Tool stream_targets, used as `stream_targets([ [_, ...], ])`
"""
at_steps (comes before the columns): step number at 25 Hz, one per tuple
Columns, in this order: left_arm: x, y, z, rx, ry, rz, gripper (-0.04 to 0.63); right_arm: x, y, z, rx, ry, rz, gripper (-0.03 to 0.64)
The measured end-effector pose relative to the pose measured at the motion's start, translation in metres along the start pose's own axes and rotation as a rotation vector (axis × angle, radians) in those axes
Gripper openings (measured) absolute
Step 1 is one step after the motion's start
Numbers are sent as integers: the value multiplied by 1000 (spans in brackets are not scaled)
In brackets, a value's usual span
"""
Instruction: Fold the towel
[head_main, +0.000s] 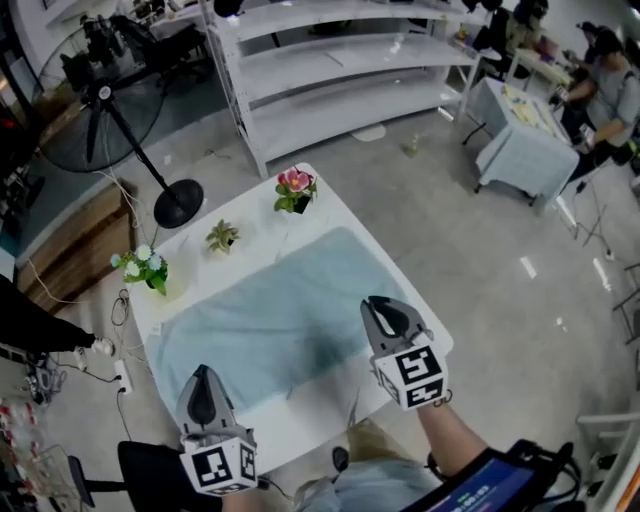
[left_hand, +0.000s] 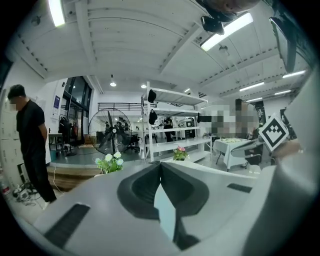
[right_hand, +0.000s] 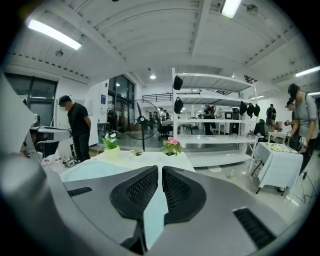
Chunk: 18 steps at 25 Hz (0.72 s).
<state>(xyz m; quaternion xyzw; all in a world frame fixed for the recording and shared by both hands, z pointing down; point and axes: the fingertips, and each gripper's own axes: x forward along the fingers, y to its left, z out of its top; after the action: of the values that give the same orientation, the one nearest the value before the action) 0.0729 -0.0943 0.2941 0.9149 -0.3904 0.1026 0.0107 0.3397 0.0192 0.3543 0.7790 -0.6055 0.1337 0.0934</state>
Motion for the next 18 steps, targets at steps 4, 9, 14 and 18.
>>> stream_targets([
  [4, 33, -3, 2, 23, 29, 9, 8, 24, -51, -4, 22, 39, -44, 52],
  [9, 67, -10, 3, 41, 65, 25, 6, 52, -89, -20, 40, 97, -34, 87],
  [14, 85, -10, 0, 51, 84, 37, 7, 68, -112, -42, 60, 159, -38, 120],
  [18, 93, -8, -10, 46, 98, 34, 8, 76, -119, -57, 62, 206, -25, 153],
])
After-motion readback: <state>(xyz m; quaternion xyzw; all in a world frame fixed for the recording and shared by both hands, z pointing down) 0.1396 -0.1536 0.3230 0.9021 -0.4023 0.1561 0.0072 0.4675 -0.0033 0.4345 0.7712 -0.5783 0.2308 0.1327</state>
